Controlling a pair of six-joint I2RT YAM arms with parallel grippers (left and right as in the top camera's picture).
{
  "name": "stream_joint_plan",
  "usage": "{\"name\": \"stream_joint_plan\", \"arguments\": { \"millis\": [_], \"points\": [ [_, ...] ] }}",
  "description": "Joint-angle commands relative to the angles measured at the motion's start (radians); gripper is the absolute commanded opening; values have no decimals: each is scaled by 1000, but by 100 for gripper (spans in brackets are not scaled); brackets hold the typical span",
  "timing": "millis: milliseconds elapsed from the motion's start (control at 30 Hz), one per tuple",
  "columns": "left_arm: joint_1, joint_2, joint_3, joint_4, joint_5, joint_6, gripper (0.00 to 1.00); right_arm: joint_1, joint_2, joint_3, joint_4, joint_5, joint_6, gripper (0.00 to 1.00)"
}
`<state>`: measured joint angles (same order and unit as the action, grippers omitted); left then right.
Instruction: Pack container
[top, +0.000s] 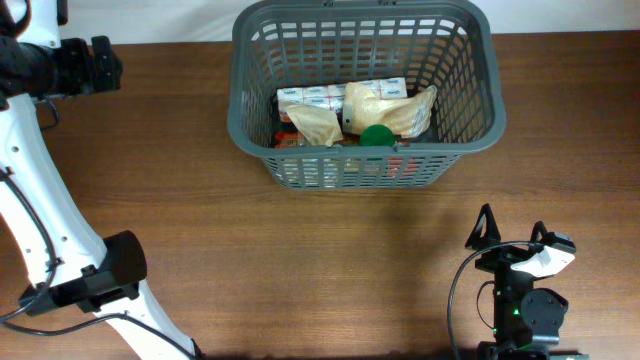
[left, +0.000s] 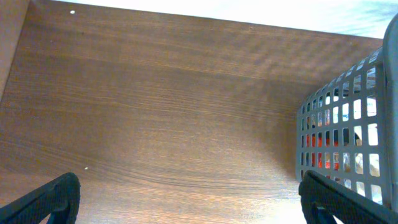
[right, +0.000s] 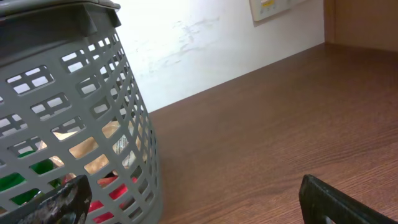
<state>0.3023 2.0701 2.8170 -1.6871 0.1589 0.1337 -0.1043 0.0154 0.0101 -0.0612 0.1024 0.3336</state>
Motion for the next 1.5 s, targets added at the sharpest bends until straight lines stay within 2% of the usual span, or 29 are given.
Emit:
{"name": "stream_joint_plan", "arguments": {
  "millis": [0, 100, 233, 333, 400, 433, 467, 567, 633, 667, 767, 900, 1033, 1233, 1467],
  "points": [
    [-52, -100, -23, 0, -3, -6, 99, -8, -12, -5, -10, -13, 1, 99],
    [-156, -230, -142, 0, -3, -6, 99, -8, -12, -5, -10, -13, 1, 99],
    [-296, -443, -431, 0, -3, -6, 99, -8, -12, -5, -10, -13, 1, 99],
    [-364, -656, -753, 0, -3, -5, 99, -8, -12, -5, -10, -13, 1, 99],
    [-365, -760, -895, 66, -6, -6, 99, -8, -12, -5, -10, -13, 1, 99],
    [-365, -866, -1025, 194, -3, -6, 99, -8, -12, -5, -10, -13, 1, 99],
    [-365, -908, -1071, 251, 8, -6, 99, -8, -12, -5, -10, -13, 1, 99],
    [-365, -1164, -1352, 669, 71, -6, 99, -8, -12, -5, -10, -13, 1, 99],
    [-365, -1308, -1512, 872, 73, -6, 99, -8, -12, -5, -10, -13, 1, 99],
    [-365, -1460, -1677, 1035, 72, -6, 99, -8, -12, -5, -10, -13, 1, 99],
    [-365, -1643, -1882, 1144, 69, -6, 99, -8, -12, -5, -10, -13, 1, 99],
    [-366, -1925, -2237, 1188, 89, -29, 99, -8, -12, -5, -10, -13, 1, 99],
    [-366, -2044, -2459, 1276, 89, -148, 99, -8, -12, -5, -10, -13, 1, 99],
    [-366, -2065, -2628, 1304, 86, -148, 99, -8, -12, -5, -10, -13, 1, 99],
    [-365, -2065, -2736, 1435, 39, -137, 99, -8, -12, -5, -10, -13, 1, 99]
  ]
}}
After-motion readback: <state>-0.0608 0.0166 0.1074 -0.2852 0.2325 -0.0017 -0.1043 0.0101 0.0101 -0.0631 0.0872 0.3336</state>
